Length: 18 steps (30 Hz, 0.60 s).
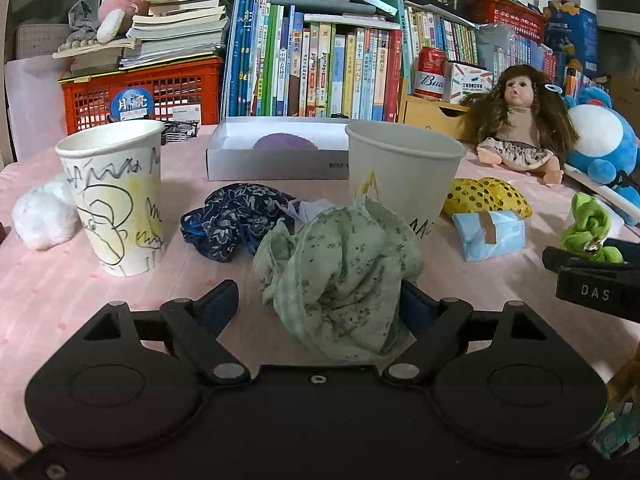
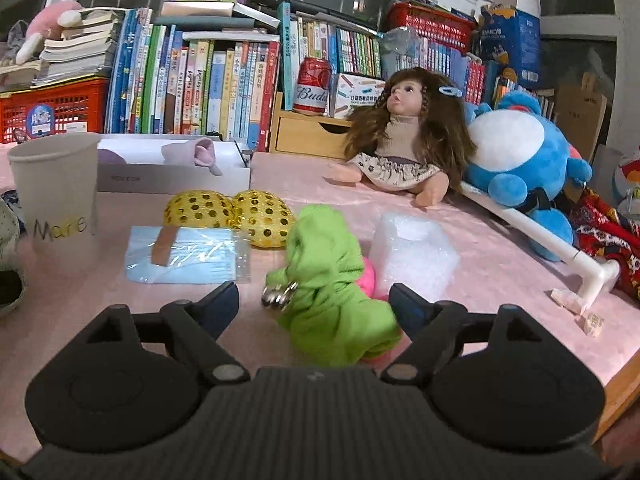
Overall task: Organize soft objects
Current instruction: 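Grasp the green floral cloth with the left gripper while the right gripper grasps the lime green scrunchie, then carry the green floral cloth with the left gripper while the right gripper carries the lime scrunchie to the box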
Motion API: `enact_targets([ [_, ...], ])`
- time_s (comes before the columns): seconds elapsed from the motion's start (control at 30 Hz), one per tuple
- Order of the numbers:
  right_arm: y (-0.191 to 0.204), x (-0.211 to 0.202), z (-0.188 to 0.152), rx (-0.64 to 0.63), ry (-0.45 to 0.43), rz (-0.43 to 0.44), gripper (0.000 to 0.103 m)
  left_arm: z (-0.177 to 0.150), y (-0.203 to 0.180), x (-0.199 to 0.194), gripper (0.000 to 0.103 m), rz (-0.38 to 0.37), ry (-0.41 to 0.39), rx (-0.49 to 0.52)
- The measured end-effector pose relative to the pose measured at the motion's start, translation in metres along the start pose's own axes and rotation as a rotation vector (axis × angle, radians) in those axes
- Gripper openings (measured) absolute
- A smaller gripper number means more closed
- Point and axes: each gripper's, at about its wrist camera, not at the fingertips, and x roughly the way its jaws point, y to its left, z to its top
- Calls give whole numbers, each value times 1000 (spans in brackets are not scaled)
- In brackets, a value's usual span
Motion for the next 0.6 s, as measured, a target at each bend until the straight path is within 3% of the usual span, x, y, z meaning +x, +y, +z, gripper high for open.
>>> enact_targets([
  [0.2, -4, 5, -1, 9, 14, 3, 85, 5, -1, 7, 83, -28, 1, -20],
  [0.37, -7, 9, 0, 1, 30, -1, 76, 6, -1, 12, 79, -43, 8, -28],
  [0.6, -18, 6, 9, 26, 34, -1, 47, 14, 9, 17, 50, -59, 28, -51],
])
